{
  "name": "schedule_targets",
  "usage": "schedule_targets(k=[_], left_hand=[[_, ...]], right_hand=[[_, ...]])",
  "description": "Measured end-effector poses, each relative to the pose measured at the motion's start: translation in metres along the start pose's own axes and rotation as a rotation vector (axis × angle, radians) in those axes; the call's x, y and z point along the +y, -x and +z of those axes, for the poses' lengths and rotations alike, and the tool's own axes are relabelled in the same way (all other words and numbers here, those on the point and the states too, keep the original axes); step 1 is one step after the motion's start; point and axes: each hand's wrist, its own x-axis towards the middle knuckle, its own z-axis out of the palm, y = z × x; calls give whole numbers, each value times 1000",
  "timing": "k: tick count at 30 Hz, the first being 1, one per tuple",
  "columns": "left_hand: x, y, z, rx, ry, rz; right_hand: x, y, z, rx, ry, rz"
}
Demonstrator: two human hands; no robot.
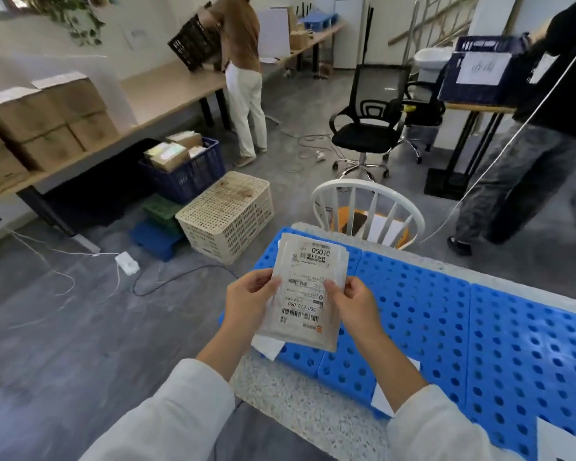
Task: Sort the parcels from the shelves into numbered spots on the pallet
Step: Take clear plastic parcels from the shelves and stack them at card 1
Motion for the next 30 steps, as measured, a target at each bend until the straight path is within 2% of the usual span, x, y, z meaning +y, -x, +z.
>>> schedule_targets(k=[9, 24, 30], left_hand=[[-12, -69, 21, -41, -66, -46], [-33, -237, 39, -201, -140, -93], [-64, -289, 44, -253, -179, -159]], right_hand=[[7, -62, 2, -9, 72, 67], [-4, -195, 52, 124, 262, 181], [21, -242, 73, 152, 323, 307]])
